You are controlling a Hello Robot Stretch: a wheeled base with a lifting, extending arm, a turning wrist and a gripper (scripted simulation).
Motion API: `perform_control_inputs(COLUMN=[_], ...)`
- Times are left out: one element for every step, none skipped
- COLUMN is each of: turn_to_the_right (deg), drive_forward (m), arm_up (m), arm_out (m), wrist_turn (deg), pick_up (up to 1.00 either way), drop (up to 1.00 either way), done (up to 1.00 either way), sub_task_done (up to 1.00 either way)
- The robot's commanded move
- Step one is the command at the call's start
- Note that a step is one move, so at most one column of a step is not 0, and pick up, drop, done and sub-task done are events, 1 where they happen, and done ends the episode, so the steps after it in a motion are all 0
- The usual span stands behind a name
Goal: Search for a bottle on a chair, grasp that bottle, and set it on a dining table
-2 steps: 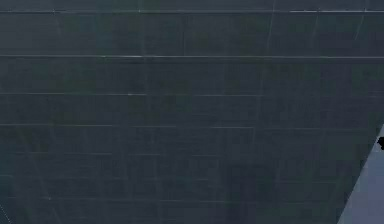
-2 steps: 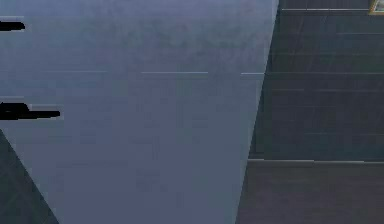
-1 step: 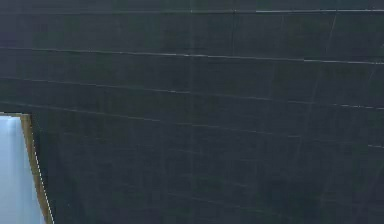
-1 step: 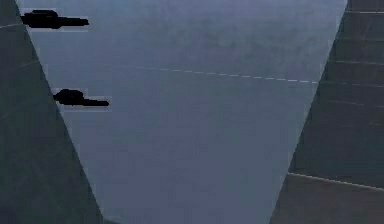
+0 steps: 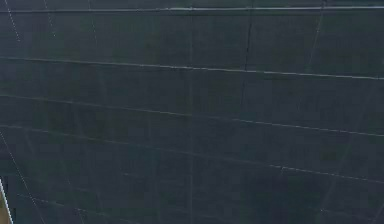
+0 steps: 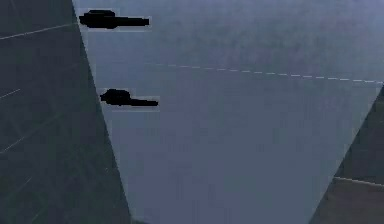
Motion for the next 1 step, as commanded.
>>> perform_control_inputs(turn_to_the_right=[-45.0], drive_forward=[0.00], arm_up=[0.00], arm_out=[0.00], wrist_turn=[0.0], pick_up=[0.00], drop=[0.00], done=[0.00], sub_task_done=[0.00])
